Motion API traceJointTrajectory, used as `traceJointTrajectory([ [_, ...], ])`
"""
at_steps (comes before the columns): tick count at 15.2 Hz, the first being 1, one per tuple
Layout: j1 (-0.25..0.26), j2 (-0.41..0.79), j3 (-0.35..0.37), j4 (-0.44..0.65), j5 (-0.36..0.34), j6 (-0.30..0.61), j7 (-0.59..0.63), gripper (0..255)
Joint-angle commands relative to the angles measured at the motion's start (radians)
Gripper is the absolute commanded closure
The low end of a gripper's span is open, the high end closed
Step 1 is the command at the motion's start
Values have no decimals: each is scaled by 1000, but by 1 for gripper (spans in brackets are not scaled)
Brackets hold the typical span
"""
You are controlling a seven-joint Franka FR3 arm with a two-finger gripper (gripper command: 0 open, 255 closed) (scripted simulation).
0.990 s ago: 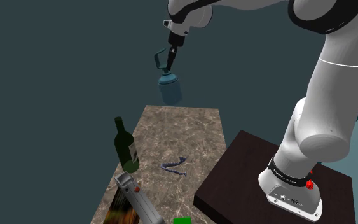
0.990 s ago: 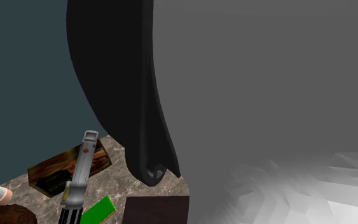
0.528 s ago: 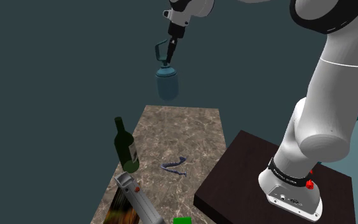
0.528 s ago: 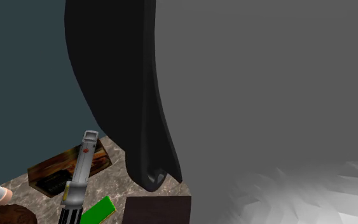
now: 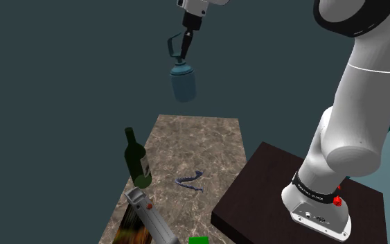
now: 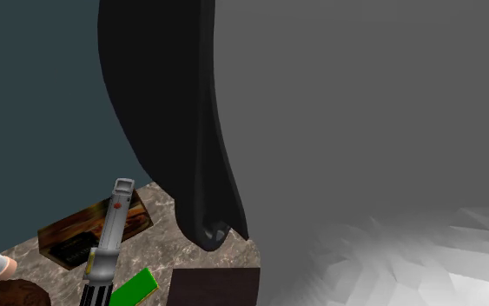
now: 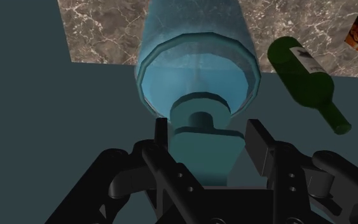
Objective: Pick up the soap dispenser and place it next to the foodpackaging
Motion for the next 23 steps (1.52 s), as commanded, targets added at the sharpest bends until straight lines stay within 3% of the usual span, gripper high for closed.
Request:
traceJointTrajectory([
  [1,0,-1,0,26,-2,-25,7,255],
  [14,-18,51,-8,259,12,-209,31,255],
  [23,119,-53,91,125,-80,-129,251,255],
])
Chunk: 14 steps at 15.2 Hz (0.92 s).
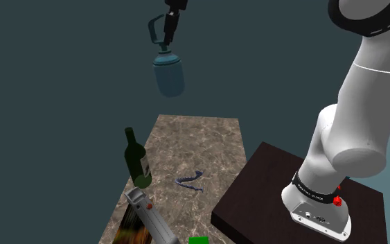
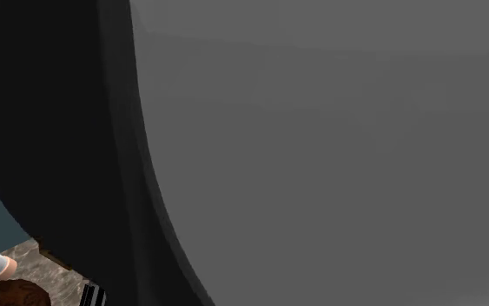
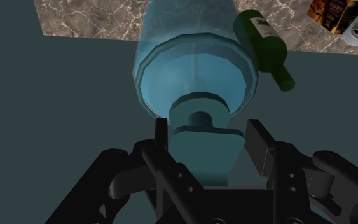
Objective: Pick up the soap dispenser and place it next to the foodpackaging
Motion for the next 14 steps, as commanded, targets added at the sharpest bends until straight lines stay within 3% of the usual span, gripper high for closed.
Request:
traceJointTrajectory([
  [1,28,-12,24,-8,-17,7,54,255],
  [14,188,21,169,28,-103,39,364,255],
])
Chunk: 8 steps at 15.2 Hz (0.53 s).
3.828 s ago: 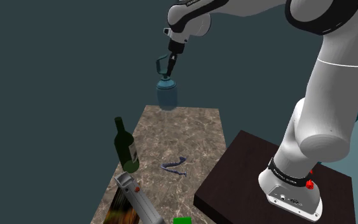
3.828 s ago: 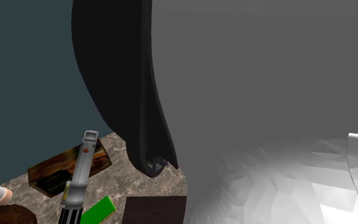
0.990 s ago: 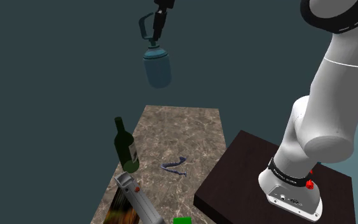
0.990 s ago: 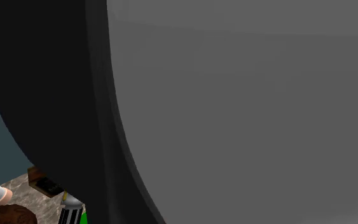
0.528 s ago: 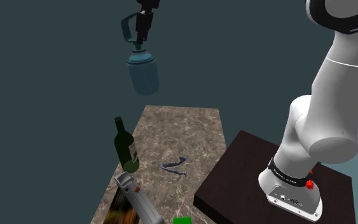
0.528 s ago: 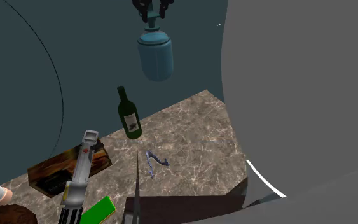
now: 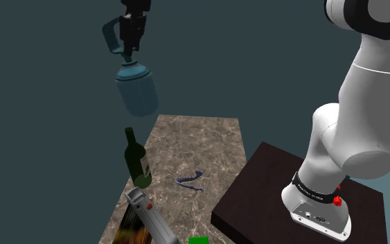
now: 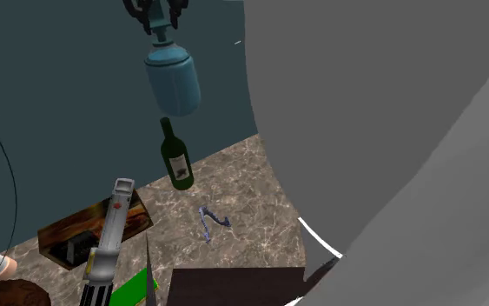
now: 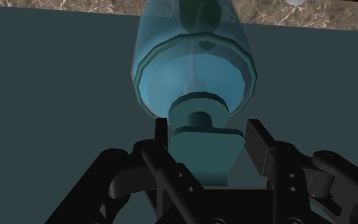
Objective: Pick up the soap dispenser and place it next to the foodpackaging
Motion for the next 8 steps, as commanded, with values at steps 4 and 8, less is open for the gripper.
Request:
traceJointTrajectory([
  [4,60,62,49,81,-31,-11,115,255],
  [8,112,129,82,171,-58,-31,203,255],
])
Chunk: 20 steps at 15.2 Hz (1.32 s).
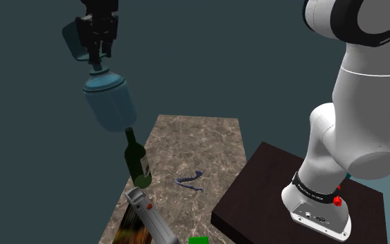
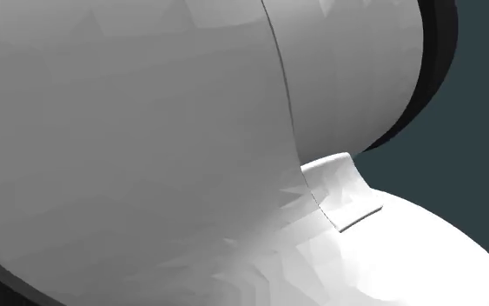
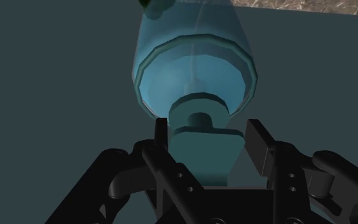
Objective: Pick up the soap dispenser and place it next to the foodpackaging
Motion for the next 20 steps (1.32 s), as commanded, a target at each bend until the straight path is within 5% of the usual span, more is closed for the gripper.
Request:
traceJointTrajectory([
  [1,28,33,16,40,-15,-4,46,255],
  [6,96,156,46,218,-51,-59,143,255],
  [20,96,76,45,-92,-51,171,147,255],
])
